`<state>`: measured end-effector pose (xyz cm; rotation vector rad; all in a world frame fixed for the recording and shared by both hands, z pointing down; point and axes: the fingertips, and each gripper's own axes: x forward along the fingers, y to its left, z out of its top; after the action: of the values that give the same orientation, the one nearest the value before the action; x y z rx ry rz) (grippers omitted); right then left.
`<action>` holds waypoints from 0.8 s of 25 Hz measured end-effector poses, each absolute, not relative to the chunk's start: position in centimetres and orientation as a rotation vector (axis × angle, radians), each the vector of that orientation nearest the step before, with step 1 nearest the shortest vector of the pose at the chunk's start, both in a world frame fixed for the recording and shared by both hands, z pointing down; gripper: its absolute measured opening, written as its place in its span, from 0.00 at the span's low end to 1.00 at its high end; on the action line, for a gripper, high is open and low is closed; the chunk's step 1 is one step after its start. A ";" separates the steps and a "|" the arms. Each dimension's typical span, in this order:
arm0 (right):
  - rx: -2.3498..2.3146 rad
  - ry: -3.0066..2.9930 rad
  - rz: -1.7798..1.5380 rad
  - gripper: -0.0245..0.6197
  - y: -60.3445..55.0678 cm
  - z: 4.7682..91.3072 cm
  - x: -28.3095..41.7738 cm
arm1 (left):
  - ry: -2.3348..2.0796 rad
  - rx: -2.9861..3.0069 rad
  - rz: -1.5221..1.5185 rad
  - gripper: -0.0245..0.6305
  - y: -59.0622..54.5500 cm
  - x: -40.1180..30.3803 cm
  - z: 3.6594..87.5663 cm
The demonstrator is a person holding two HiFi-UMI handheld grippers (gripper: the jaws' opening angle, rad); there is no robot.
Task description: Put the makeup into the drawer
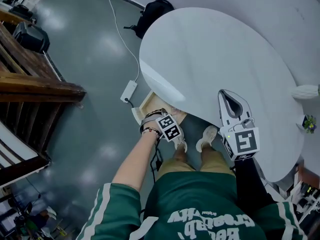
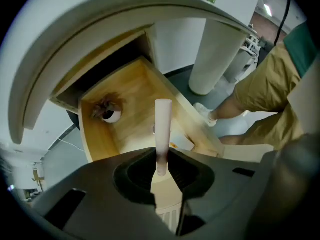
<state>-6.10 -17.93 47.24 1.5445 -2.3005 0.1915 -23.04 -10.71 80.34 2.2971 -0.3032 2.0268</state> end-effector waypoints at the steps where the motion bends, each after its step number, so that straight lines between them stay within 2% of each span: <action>1: 1.543 -2.298 0.196 0.05 -17.8 47.5 -6.0 | -0.277 2.291 2.060 0.15 -10.7 -23.0 81.1; 8: 1.537 -2.288 0.207 0.05 -17.5 48.2 -5.6 | -0.041 2.105 2.230 0.14 -8.8 -23.7 84.0; 20: 1.559 -2.242 0.207 0.05 -16.9 48.5 -3.7 | -0.050 2.303 2.292 0.15 -10.3 -21.9 85.0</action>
<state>-3.66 -16.86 48.52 1.5586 -2.2415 0.2067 -21.91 -10.30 85.04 2.3030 -0.0500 2.2918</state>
